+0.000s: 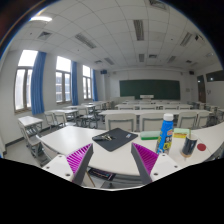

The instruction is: Pour water

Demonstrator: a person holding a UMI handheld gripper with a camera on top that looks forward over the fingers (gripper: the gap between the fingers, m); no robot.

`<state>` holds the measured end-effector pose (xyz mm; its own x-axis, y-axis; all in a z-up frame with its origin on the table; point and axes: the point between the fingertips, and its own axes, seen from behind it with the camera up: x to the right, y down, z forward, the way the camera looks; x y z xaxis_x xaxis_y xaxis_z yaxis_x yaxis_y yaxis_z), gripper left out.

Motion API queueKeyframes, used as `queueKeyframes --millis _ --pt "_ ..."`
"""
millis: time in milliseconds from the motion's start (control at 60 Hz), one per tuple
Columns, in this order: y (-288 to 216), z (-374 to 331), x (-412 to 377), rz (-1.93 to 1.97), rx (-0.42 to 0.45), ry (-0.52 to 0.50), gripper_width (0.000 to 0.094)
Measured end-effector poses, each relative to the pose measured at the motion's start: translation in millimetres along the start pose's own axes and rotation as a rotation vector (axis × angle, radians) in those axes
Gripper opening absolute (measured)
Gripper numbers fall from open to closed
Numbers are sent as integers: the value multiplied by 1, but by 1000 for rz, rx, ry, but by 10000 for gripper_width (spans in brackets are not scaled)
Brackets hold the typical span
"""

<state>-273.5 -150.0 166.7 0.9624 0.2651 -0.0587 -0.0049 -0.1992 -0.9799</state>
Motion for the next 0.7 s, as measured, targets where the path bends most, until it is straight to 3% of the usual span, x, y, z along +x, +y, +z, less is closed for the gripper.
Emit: queueKeyframes --millis 367,617,700 --pt "-1 5 111 9 67 210 822" --pt "23 107 228 -28 22 363 823" --pt "37 145 249 -29 -5 361 823"
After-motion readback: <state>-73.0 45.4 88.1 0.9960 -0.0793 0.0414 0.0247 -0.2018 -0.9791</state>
